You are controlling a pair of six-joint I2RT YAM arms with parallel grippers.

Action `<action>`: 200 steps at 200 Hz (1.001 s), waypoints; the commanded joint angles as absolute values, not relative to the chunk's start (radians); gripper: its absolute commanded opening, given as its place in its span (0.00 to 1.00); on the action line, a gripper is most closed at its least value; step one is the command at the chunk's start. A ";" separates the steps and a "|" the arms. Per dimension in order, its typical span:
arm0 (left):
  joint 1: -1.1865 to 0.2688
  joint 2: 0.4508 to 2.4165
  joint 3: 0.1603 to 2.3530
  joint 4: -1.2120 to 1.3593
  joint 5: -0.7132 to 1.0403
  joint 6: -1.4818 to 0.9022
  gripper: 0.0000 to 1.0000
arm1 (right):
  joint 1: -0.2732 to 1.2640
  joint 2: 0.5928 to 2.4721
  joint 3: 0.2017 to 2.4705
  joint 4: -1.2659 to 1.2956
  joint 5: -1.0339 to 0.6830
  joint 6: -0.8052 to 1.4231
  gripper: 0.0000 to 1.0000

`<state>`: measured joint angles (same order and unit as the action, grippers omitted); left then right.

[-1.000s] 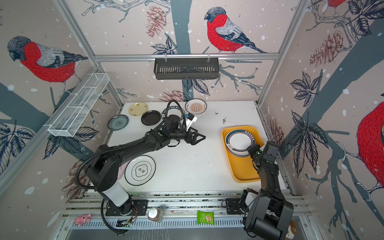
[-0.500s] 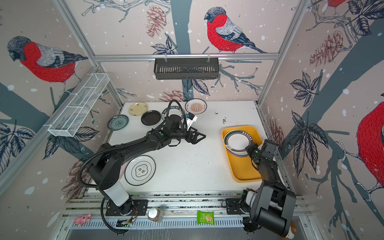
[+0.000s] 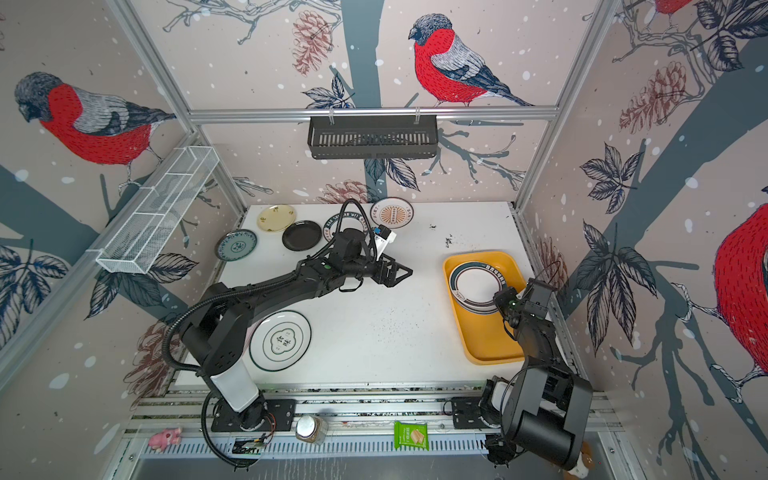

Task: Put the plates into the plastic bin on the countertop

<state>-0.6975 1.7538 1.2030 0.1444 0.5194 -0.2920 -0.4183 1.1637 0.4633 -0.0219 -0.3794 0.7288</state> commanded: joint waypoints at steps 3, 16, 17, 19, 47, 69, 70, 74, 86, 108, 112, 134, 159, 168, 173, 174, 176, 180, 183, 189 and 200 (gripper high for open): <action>-0.699 1.756 1.208 0.149 0.521 -0.294 0.97 | -0.418 1.161 0.478 -0.029 -0.359 0.707 0.32; -0.699 1.754 1.208 0.148 0.517 -0.293 0.96 | -0.417 1.158 0.482 -0.035 -0.355 0.706 0.33; -0.699 1.753 1.208 0.148 0.517 -0.293 0.96 | -0.417 1.158 0.482 -0.036 -0.354 0.706 0.33; -0.699 1.752 1.208 0.148 0.516 -0.293 0.96 | -0.417 1.158 0.482 -0.037 -0.354 0.707 0.34; -0.697 1.746 1.201 0.150 0.496 -0.295 0.96 | -0.417 1.152 0.485 -0.046 -0.344 0.710 0.37; -0.693 1.736 1.191 0.151 0.483 -0.298 0.96 | -0.417 1.149 0.485 -0.054 -0.338 0.710 0.40; -0.693 1.736 1.191 0.151 0.483 -0.298 0.96 | -0.417 1.148 0.485 -0.054 -0.338 0.710 0.40; -0.692 1.735 1.190 0.150 0.481 -0.298 0.96 | -0.417 1.145 0.486 -0.056 -0.336 0.710 0.41; -0.688 1.730 1.185 0.150 0.474 -0.301 0.96 | -0.417 1.139 0.488 -0.065 -0.330 0.709 0.45; -0.683 1.720 1.175 0.155 0.461 -0.306 0.97 | -0.414 1.116 0.496 -0.090 -0.303 0.705 0.54; -0.683 1.717 1.171 0.157 0.456 -0.309 0.96 | -0.412 1.108 0.499 -0.099 -0.295 0.704 0.58; -0.674 1.694 1.146 0.175 0.423 -0.330 0.96 | -0.399 1.068 0.517 -0.121 -0.285 0.695 0.69; -0.648 1.661 1.106 0.191 0.376 -0.372 0.96 | -0.330 1.022 0.554 -0.131 -0.256 0.692 0.78; -0.636 1.646 1.088 0.193 0.345 -0.392 0.96 | -0.290 1.015 0.575 -0.121 -0.259 0.686 0.81; -0.629 1.637 1.076 0.195 0.327 -0.407 0.97 | -0.264 1.011 0.590 -0.122 -0.254 0.683 0.83; -0.627 1.634 1.073 0.195 0.324 -0.410 0.97 | -0.261 1.011 0.594 -0.122 -0.251 0.683 0.83; -0.624 1.630 1.069 0.194 0.317 -0.416 0.96 | -0.247 1.011 0.599 -0.123 -0.246 0.683 0.84; -0.618 1.623 1.060 0.195 0.308 -0.427 0.96 | -0.224 1.011 0.616 -0.125 -0.235 0.681 0.85; -0.612 1.616 1.052 0.196 0.303 -0.435 0.96 | -0.206 1.011 0.627 -0.126 -0.226 0.679 0.85; -0.601 1.604 1.038 0.198 0.302 -0.449 0.96 | -0.169 1.012 0.651 -0.129 -0.209 0.675 0.87; -0.583 1.572 1.006 0.205 0.289 -0.475 0.96 | -0.106 1.017 0.689 -0.132 -0.180 0.675 0.91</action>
